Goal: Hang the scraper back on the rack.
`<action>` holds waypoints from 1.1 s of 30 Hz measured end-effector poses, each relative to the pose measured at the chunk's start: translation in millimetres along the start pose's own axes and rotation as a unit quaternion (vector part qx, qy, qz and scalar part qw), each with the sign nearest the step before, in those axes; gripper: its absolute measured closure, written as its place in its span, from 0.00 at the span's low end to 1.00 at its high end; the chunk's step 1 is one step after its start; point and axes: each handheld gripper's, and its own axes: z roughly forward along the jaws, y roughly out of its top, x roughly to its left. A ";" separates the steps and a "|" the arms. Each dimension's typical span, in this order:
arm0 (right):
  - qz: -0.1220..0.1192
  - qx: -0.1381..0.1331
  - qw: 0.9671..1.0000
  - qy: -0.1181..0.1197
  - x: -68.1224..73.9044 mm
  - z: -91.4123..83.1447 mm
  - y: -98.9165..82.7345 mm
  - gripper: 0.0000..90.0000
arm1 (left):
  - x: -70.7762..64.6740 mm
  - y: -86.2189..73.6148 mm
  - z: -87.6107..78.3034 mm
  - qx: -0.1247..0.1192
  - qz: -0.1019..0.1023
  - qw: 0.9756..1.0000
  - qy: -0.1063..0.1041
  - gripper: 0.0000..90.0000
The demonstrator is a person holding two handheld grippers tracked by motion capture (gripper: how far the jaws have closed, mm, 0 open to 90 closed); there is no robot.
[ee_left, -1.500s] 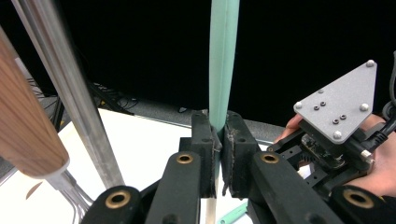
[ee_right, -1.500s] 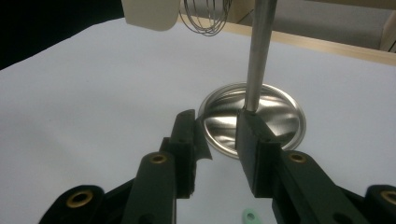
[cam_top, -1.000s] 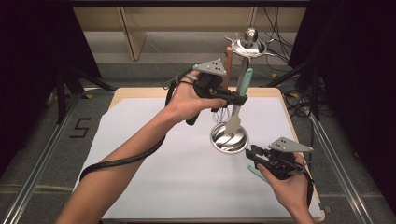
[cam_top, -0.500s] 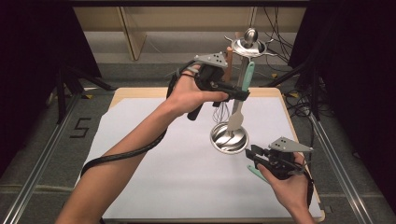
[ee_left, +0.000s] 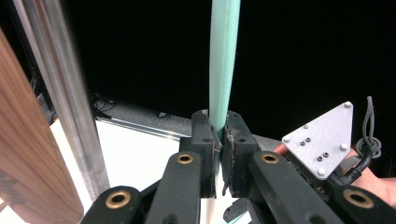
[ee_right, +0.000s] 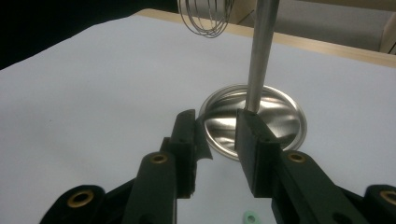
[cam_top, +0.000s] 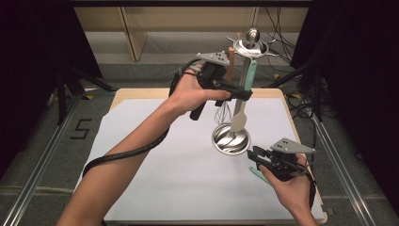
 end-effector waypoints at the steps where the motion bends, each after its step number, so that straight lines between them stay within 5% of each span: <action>1: -0.001 -0.001 1.000 0.000 -0.3 -0.2 0.0 0.77 | -0.1 0.3 -0.1 0.001 0.000 1.000 0.002 0.93; 6: -0.002 -0.001 1.000 0.000 -0.8 0.1 -0.6 0.77 | 1.3 -0.1 0.0 -0.001 -0.004 1.000 0.000 0.93; 11: -0.028 0.000 1.000 -0.010 -5.1 -0.1 -0.1 0.77 | 4.7 -2.2 -0.3 -0.005 -0.015 1.000 -0.010 0.93; 14: -0.001 0.001 1.000 -0.002 -1.5 0.4 -0.7 0.77 | 7.2 -3.4 0.1 -0.009 -0.021 1.000 -0.013 0.93; 18: -0.001 0.000 1.000 -0.002 -1.1 0.6 -0.7 0.77 | 10.0 -3.9 1.9 -0.012 -0.028 0.999 -0.014 0.93; 20: -0.026 -0.006 1.000 -0.008 -4.9 0.9 -0.6 0.77 | 11.1 -3.9 2.3 -0.014 -0.032 0.999 -0.013 0.93; 24: -0.011 -0.002 1.000 -0.009 -3.1 0.0 -1.3 0.77 | 13.5 -4.0 2.7 -0.015 -0.037 0.999 -0.005 0.93; 25: -0.028 -0.003 1.000 -0.011 -5.9 -0.3 -0.7 0.77 | 14.1 -4.2 3.2 -0.017 -0.038 0.999 -0.008 0.93; 33: -0.028 -0.002 1.000 -0.011 -5.8 -0.3 -0.9 0.77 | 15.1 -4.2 3.6 -0.019 -0.040 0.999 0.012 0.92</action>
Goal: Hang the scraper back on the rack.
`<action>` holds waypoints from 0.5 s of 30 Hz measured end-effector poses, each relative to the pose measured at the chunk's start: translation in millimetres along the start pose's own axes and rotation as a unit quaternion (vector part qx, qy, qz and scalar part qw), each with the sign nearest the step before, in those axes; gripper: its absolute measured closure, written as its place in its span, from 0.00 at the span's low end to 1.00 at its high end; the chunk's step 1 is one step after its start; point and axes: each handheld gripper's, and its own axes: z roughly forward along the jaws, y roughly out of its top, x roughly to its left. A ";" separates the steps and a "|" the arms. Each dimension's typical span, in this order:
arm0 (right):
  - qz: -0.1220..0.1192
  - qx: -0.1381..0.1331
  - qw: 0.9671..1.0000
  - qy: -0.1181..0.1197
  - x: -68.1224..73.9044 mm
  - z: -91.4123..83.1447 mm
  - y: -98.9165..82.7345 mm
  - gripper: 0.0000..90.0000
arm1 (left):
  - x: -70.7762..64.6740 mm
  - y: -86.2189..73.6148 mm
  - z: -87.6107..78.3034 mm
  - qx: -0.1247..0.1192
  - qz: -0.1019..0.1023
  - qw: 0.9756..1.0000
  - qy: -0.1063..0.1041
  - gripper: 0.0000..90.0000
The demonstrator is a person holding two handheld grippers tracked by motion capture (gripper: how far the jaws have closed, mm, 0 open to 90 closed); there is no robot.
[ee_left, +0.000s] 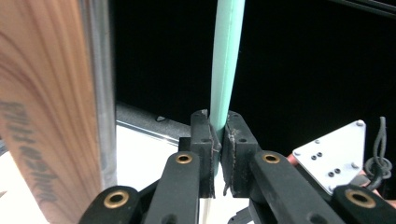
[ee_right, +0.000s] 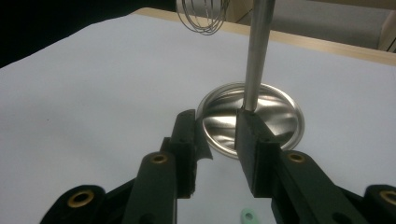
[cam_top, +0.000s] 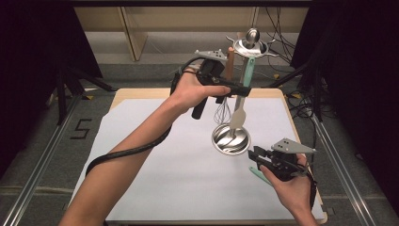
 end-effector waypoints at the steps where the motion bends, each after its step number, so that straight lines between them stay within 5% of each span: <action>1: 0.001 -0.002 1.000 0.002 0.3 0.6 -0.2 0.77 | -0.2 -0.2 -0.2 0.000 -0.002 1.000 0.003 0.92; 3: 0.017 0.003 1.000 0.010 2.3 0.9 -0.1 0.77 | 0.2 -1.6 -0.3 -0.006 -0.004 1.000 0.006 0.91; 5: 0.007 0.000 1.000 0.005 1.1 1.3 -0.6 0.77 | 0.2 -2.2 -0.9 -0.007 -0.007 1.000 0.012 0.90; 9: 0.038 0.003 0.999 0.009 5.1 0.8 -1.0 0.77 | -0.1 -5.3 -2.4 -0.017 -0.004 0.999 0.028 0.87; 15: 0.035 0.001 0.999 0.009 4.0 1.2 -1.5 0.77 | -3.8 -11.6 -6.1 -0.032 0.032 0.997 0.055 0.70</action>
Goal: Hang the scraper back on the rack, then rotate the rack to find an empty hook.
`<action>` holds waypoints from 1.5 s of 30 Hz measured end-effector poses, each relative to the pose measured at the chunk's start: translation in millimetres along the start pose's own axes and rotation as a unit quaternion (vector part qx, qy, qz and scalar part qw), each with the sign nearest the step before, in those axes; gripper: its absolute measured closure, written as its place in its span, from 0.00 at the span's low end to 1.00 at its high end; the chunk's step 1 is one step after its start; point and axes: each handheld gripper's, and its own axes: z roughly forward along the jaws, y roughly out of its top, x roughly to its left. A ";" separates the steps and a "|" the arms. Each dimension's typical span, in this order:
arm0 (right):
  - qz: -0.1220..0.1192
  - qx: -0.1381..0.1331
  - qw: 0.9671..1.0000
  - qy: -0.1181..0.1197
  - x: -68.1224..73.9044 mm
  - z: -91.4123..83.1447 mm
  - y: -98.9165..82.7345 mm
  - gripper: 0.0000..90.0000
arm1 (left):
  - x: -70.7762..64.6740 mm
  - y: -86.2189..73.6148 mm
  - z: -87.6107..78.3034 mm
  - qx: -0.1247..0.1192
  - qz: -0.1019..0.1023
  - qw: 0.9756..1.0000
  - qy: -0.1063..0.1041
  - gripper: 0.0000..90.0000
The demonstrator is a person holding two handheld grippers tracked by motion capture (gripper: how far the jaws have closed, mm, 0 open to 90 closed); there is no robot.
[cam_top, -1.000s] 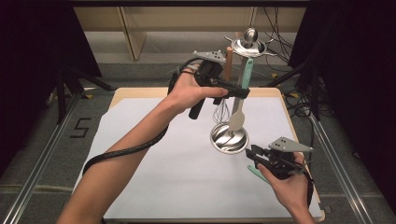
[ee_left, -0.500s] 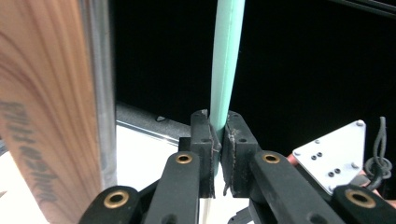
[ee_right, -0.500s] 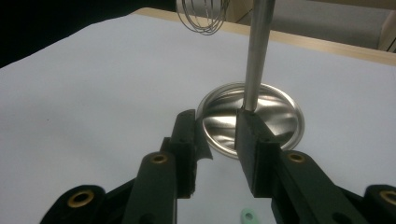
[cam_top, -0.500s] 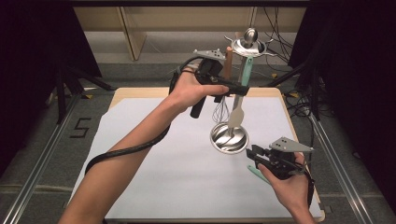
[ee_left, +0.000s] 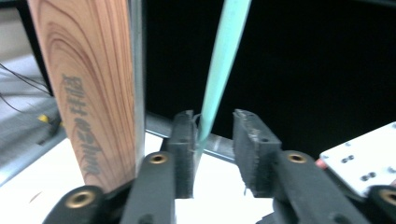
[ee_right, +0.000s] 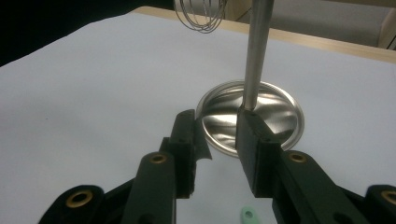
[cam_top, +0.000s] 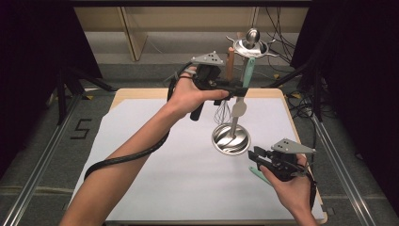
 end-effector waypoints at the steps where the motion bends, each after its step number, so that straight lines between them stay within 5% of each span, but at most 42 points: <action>1: -0.001 0.000 1.000 0.000 0.0 0.1 -0.1 0.76 | -0.3 -0.8 -1.2 -0.002 0.006 1.000 0.004 0.68; 4: -0.032 -0.008 0.999 -0.007 -4.2 1.3 -0.5 0.76 | -2.2 -3.9 -5.2 -0.006 0.019 1.000 0.013 0.64; 11: 0.002 -0.001 1.000 -0.002 -1.5 -0.2 -1.9 0.76 | -9.5 -8.8 -19.4 -0.029 0.035 0.998 0.034 0.67; 14: -0.024 0.000 1.000 -0.007 -6.3 0.2 -2.3 0.76 | -12.7 -10.1 -27.5 -0.042 0.040 0.997 0.043 0.74; 15: -0.003 0.012 1.000 -0.007 -4.1 -0.6 -3.6 0.76 | -13.6 -10.3 -30.3 -0.048 0.037 0.997 0.048 0.74; 16: -0.028 0.003 1.000 -0.011 -9.7 0.9 -4.3 0.76 | -13.8 -10.4 -35.5 -0.059 0.033 0.996 0.057 0.79; 17: -0.006 0.012 1.000 -0.008 -8.5 0.0 -5.1 0.76 | -12.5 -10.0 -37.3 -0.071 0.039 0.995 0.061 0.81; 20: -0.005 0.001 1.000 -0.007 -11.8 1.3 -6.4 0.76 | -9.1 -9.4 -40.9 -0.088 0.051 0.992 0.078 0.86; 26: 0.013 0.000 1.000 -0.015 -13.3 -4.7 -6.5 0.76 | -10.9 -10.1 -46.9 -0.109 0.027 0.988 0.102 0.98; 29: -0.005 -0.006 1.000 -0.021 -16.6 -5.9 -5.8 0.76 | -15.4 -7.5 -49.9 -0.118 0.026 0.986 0.118 0.99; 31: -0.004 -0.006 1.000 -0.019 -16.6 -6.5 -5.0 0.76 | -16.7 -5.8 -50.5 -0.120 0.023 0.986 0.117 0.99; 32: 0.018 -0.004 1.000 -0.016 -13.3 -6.6 -5.0 0.76 | -16.7 -5.8 -50.5 -0.120 0.023 0.986 0.117 0.99; 35: -0.005 -0.007 1.000 -0.018 -15.4 -5.9 -3.3 0.76 | -16.6 -2.9 -52.4 -0.127 0.021 0.984 0.122 0.99; 36: 0.012 -0.006 1.000 -0.016 -12.3 -6.0 -3.5 0.76 | -17.0 -2.1 -52.9 -0.131 0.021 0.984 0.121 0.99; 39: -0.004 -0.003 1.000 -0.014 -15.2 -6.4 -2.3 0.76 | -18.2 1.0 -53.9 -0.143 0.021 0.982 0.119 0.99; 42: 0.010 -0.005 1.000 -0.011 -15.0 -3.6 -1.8 0.76 | -17.3 6.1 -53.2 -0.152 0.022 0.980 0.123 0.99; 43: -0.013 -0.005 1.000 -0.016 -18.8 -3.4 -1.1 0.76 | -16.8 8.3 -52.9 -0.154 0.023 0.980 0.123 0.99; 45: -0.004 -0.002 1.000 -0.011 -19.1 -2.8 -1.4 0.76 | -16.4 10.3 -52.7 -0.155 0.023 0.980 0.124 0.99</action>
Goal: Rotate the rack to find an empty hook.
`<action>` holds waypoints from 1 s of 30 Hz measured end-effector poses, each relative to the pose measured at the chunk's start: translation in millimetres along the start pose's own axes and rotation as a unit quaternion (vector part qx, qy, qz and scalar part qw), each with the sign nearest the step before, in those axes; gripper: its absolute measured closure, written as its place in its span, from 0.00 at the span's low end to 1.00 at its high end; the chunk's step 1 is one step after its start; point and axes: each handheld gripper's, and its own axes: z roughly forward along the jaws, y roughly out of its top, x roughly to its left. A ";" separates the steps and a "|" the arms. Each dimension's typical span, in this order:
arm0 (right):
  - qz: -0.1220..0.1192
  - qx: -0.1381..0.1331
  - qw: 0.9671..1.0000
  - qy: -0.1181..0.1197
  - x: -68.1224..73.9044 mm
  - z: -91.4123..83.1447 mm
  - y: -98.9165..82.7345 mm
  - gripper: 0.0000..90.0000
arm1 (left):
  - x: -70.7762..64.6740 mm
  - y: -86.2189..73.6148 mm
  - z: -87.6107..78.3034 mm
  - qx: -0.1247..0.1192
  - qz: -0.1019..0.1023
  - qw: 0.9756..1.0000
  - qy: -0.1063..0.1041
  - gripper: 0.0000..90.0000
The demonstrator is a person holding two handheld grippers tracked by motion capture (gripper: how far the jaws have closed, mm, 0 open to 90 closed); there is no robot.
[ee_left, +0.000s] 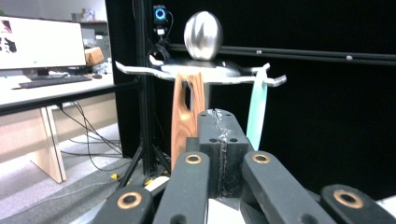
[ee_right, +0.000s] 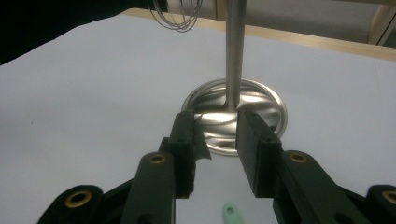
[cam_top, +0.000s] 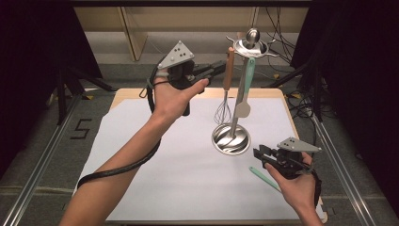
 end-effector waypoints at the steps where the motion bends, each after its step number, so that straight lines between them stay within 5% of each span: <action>1: -0.002 0.004 1.000 -0.002 -0.6 -0.7 0.0 0.76 | 0.3 1.6 1.2 -0.002 -0.001 1.000 0.001 0.99; 13: -0.008 -0.004 1.000 -0.011 1.1 -2.1 0.0 0.76 | 4.7 11.4 17.7 -0.003 -0.009 1.000 0.003 0.99; 15: 0.015 0.002 1.000 -0.008 4.4 -2.6 -0.3 0.76 | 4.5 12.0 17.9 -0.004 -0.009 1.000 0.004 0.99; 17: -0.008 0.000 1.000 -0.010 0.4 -2.8 0.2 0.76 | 5.5 13.7 18.2 -0.004 -0.008 1.000 0.006 0.99; 24: -0.013 -0.005 1.000 -0.008 -0.1 -0.5 -1.1 0.76 | 14.4 14.5 20.3 0.006 -0.005 0.999 0.032 0.99; 25: 0.009 -0.003 1.000 -0.003 3.2 -0.1 -1.4 0.76 | 15.7 13.6 21.0 0.007 -0.007 0.999 0.035 0.99; 27: 0.012 -0.001 1.000 -0.003 3.8 -0.2 -1.0 0.76 | 16.8 13.1 21.6 0.008 -0.008 0.999 0.037 0.99; 30: -0.009 0.000 1.000 -0.008 2.1 -0.1 0.1 0.76 | 19.6 13.1 23.7 0.009 -0.008 0.999 0.044 0.99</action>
